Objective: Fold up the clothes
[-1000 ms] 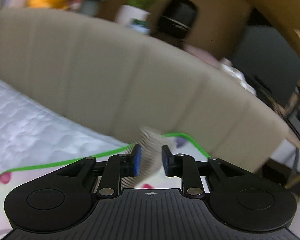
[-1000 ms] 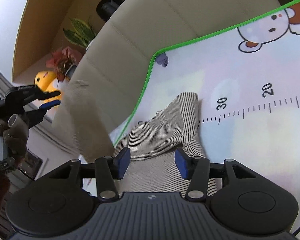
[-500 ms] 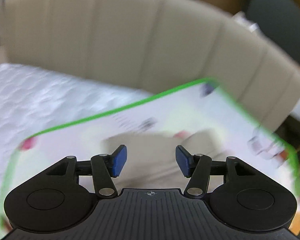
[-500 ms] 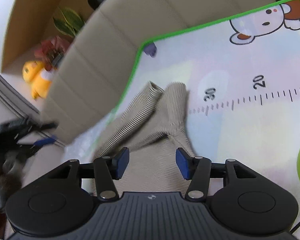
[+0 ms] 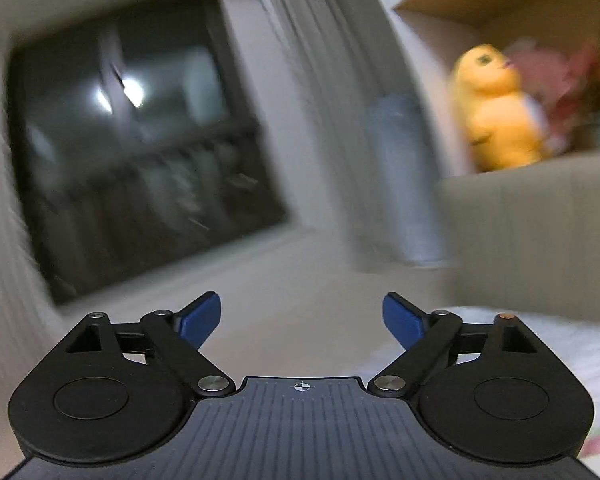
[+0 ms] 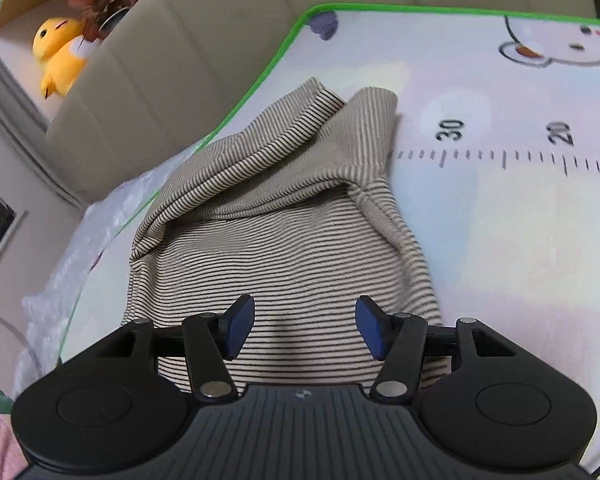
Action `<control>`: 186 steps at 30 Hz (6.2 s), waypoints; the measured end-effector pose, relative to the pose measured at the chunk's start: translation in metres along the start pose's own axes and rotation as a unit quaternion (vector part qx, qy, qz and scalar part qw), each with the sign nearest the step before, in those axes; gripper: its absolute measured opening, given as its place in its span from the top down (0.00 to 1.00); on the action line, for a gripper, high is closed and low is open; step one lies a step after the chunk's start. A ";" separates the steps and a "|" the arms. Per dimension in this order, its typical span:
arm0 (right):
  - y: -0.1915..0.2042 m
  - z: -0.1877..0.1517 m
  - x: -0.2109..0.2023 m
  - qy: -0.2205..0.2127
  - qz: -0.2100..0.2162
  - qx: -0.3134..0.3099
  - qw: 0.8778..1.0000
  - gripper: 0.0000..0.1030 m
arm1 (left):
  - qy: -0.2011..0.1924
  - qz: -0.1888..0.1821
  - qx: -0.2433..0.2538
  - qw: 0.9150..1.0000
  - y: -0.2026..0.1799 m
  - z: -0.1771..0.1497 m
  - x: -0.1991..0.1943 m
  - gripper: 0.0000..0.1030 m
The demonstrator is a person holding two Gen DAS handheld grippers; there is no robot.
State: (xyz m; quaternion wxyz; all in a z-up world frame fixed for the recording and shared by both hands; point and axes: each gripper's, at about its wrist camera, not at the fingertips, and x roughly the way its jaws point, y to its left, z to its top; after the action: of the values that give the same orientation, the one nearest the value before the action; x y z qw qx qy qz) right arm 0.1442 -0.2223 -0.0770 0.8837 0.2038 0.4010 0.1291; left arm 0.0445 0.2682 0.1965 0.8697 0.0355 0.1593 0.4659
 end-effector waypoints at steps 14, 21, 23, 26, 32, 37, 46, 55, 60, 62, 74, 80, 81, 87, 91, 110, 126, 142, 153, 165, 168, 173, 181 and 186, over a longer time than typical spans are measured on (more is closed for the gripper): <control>0.016 0.085 0.040 -0.060 -0.079 0.003 0.995 0.47 | 0.183 -0.474 0.042 0.860 -0.305 -0.204 -0.086 0.11; 0.021 0.146 0.086 -0.081 -0.118 0.015 0.990 0.47 | 0.196 -0.499 0.082 0.840 -0.312 -0.213 -0.066 0.07; 0.022 0.162 0.100 -0.085 -0.130 0.017 0.988 0.47 | 0.201 -0.499 0.085 0.839 -0.319 -0.214 -0.067 0.07; 0.024 0.164 0.125 -0.061 -0.150 -0.001 0.987 0.47 | 0.203 -0.501 0.088 0.837 -0.323 -0.214 -0.068 0.06; 0.041 0.154 0.132 -0.043 -0.156 -0.071 0.984 0.93 | 0.212 -0.503 0.088 0.833 -0.329 -0.213 -0.067 0.05; 0.055 0.166 0.084 -0.090 -0.099 -0.057 0.989 0.94 | 0.229 -0.500 0.077 0.832 -0.327 -0.214 -0.061 0.04; 0.031 0.126 0.046 -0.104 -0.118 -0.041 0.987 0.97 | 0.241 -0.498 0.057 0.831 -0.319 -0.213 -0.050 0.04; -0.019 0.086 0.050 -0.062 -0.179 0.004 0.982 0.93 | 0.240 -0.502 0.056 0.829 -0.317 -0.214 -0.046 0.04; 0.004 0.110 0.051 -0.111 -0.117 -0.025 0.987 0.62 | 0.235 -0.500 0.069 0.831 -0.321 -0.217 -0.049 0.01; 0.010 0.115 0.069 -0.103 -0.107 -0.036 0.988 0.62 | 0.233 -0.501 0.072 0.830 -0.321 -0.217 -0.049 0.01; 0.022 0.126 0.045 -0.113 -0.075 -0.015 0.991 0.83 | 0.238 -0.542 0.030 0.805 -0.308 -0.206 -0.045 0.01; -0.013 0.077 0.083 -0.040 -0.143 -0.023 0.989 0.77 | 0.214 -0.574 0.023 0.790 -0.294 -0.195 -0.052 0.01; -0.016 0.074 0.085 -0.049 -0.146 -0.033 0.988 0.73 | 0.202 -0.583 0.014 0.787 -0.288 -0.192 -0.053 0.01; -0.015 0.072 0.091 -0.051 -0.152 -0.029 0.987 0.72 | 0.122 -0.569 0.045 0.812 -0.316 -0.188 -0.052 0.03; -0.014 0.074 0.094 -0.054 -0.150 -0.027 0.987 0.71 | 0.149 -0.555 0.072 0.815 -0.328 -0.200 -0.041 0.14; -0.006 0.073 0.091 -0.054 -0.163 -0.044 0.984 0.62 | 0.206 -0.534 0.073 0.817 -0.330 -0.211 -0.019 0.11; 0.049 0.152 0.107 -0.054 -0.106 -0.113 0.986 0.52 | 0.220 -0.531 0.084 0.814 -0.332 -0.212 -0.021 0.07; 0.065 0.164 0.179 -0.002 -0.099 -0.127 0.987 0.93 | 0.234 -0.548 0.002 0.803 -0.306 -0.203 0.001 0.04; 0.060 0.077 0.033 0.034 0.041 -0.044 0.998 0.94 | 0.255 -0.469 -0.210 0.819 -0.211 -0.184 0.042 0.02; 0.064 0.001 -0.008 0.052 0.015 -0.120 0.991 0.93 | 0.142 -0.518 0.056 0.842 -0.244 -0.154 -0.064 0.33; 0.065 0.004 -0.039 -0.002 0.000 -0.143 0.990 0.89 | 0.193 -0.507 0.093 0.835 -0.239 -0.168 -0.053 0.49; 0.027 0.008 -0.026 0.019 -0.034 -0.092 0.995 0.68 | 0.291 -0.483 0.130 0.816 -0.223 -0.191 -0.026 0.35; 0.007 -0.001 -0.038 -0.013 -0.072 -0.063 0.995 0.59 | 0.333 -0.473 0.017 0.816 -0.180 -0.174 -0.008 0.23; -0.007 -0.002 -0.035 -0.016 -0.056 -0.022 0.998 0.53 | 0.356 -0.489 -0.058 0.794 -0.187 -0.183 -0.014 0.18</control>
State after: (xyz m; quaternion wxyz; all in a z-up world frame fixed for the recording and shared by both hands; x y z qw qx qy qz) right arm 0.1206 -0.2420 -0.0583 0.9002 0.1636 0.3946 0.0850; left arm 0.1300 0.1350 -0.0127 0.8638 -0.2663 0.4264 -0.0337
